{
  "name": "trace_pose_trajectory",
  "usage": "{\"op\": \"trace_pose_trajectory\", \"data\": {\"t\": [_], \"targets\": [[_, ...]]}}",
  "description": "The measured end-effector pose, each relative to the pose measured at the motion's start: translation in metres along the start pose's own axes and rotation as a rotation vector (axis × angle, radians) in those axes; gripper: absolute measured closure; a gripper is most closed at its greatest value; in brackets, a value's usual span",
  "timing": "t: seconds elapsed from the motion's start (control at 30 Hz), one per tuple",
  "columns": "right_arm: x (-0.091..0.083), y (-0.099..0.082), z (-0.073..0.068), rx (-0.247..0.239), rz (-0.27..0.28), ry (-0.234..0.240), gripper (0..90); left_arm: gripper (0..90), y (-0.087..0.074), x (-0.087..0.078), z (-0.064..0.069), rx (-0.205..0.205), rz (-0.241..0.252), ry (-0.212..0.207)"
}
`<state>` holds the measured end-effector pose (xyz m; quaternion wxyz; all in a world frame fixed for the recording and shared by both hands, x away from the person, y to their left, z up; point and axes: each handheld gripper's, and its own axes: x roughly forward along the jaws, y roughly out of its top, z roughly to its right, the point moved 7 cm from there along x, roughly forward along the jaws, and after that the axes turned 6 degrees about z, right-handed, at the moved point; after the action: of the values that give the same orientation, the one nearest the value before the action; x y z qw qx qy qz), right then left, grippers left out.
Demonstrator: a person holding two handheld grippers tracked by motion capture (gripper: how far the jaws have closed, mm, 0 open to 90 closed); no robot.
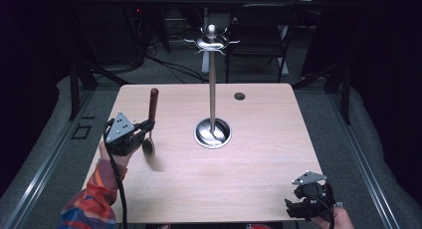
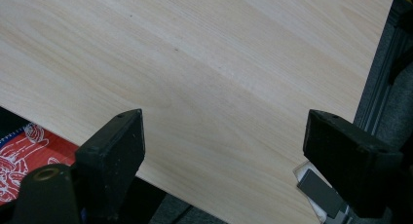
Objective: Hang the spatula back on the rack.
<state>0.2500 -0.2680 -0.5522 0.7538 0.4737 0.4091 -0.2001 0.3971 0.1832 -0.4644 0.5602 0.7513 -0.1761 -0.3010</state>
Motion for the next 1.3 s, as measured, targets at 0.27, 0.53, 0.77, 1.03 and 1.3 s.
{"op": "trace_pose_trajectory", "data": {"t": [0.27,0.53,0.77,1.03,1.3], "targets": [[0.0,-0.001,-0.001,-0.001,-0.004,0.008,14.9,84.5,0.012,0.008,0.003,-0.018,0.022,0.002],[0.001,-0.001,-0.001,-0.005,-0.009,0.016,15.0,84.3,0.019,0.015,0.007,-0.025,0.015,-0.007],[0.001,-0.002,-0.002,-0.022,-0.025,0.028,15.0,84.3,0.028,0.022,0.01,-0.028,0.013,-0.018],[0.002,-0.002,-0.003,-0.028,-0.029,0.036,15.0,84.3,0.037,0.034,0.013,-0.053,0.013,-0.01],[0.002,-0.002,-0.003,-0.023,-0.025,0.038,14.9,84.3,0.046,0.045,0.015,-0.075,0.022,-0.008]]}}
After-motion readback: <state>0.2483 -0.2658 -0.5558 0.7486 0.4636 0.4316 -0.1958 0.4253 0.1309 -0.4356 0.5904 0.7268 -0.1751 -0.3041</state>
